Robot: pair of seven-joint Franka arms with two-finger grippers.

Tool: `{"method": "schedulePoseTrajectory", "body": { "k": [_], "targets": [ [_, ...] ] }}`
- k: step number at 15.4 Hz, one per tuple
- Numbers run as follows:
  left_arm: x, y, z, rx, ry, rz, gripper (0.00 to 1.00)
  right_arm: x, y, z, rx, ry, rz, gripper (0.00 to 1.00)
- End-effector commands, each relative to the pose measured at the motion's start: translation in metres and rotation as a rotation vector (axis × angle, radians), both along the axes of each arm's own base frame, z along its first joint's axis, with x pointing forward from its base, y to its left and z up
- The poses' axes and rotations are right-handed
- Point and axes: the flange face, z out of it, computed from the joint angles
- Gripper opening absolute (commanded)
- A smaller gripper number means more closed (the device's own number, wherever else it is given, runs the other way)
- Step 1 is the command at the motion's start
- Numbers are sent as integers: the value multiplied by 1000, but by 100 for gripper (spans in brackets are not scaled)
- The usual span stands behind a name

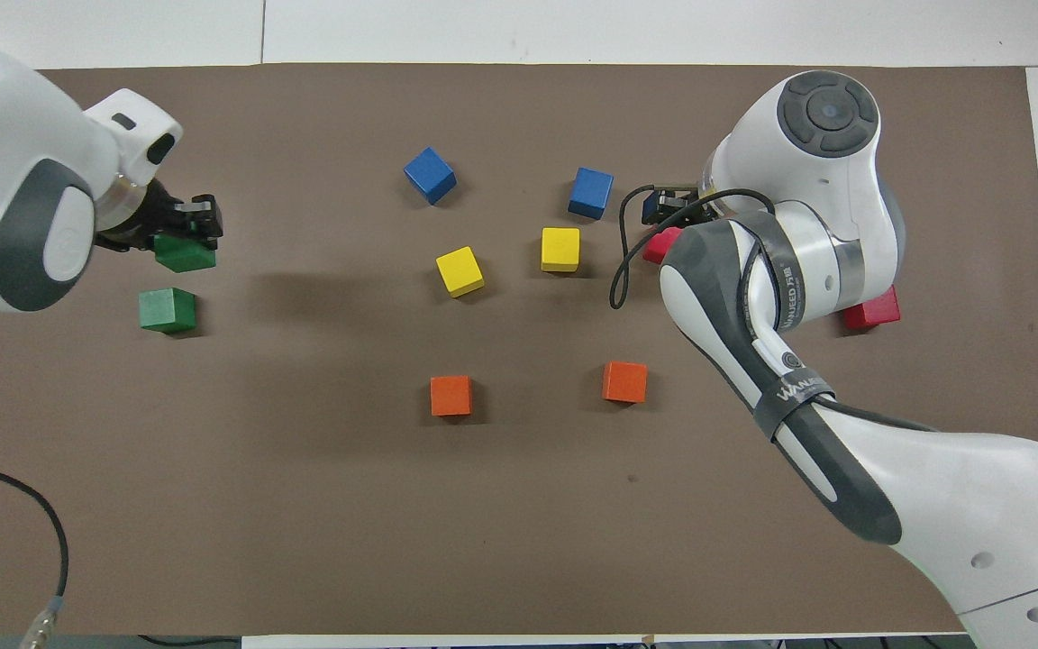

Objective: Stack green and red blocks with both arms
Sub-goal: 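Lift the green block with the left gripper while the right gripper grasps red, then lower the green block onto the placed green block with the left gripper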

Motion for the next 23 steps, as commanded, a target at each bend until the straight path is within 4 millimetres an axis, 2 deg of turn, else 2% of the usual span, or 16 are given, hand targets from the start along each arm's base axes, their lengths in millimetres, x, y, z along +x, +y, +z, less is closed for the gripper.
{"method": "schedulePoseTrajectory", "body": {
  "k": [1, 2, 3, 6, 8, 11, 21, 23],
  "targets": [
    [-23, 54, -7, -13, 23, -73, 0, 9, 1, 1, 44, -30, -53, 95],
    [-27, 69, -15, -14, 21, -60, 0, 9, 1, -1, 45, -30, -54, 95],
    [-30, 74, -19, -14, 2, -52, 0, 10, 1, -4, 45, -32, -54, 95],
    [-47, 67, -41, -16, -30, -52, 0, 11, 1, -13, 46, -35, -56, 95],
    [-58, 69, -50, -21, -23, -45, 0, 8, 0, -33, 45, -33, -55, 95],
    [-59, 70, -52, -58, -34, -16, 0, -1, -1, -52, 46, -38, -56, 95],
    [-53, 72, -63, -58, -92, -49, 0, -14, -3, -80, 48, -50, -55, 95],
    [-54, 80, -64, -58, -88, -37, 0, -16, -2, -82, 49, -50, -55, 94]
  ]
}}
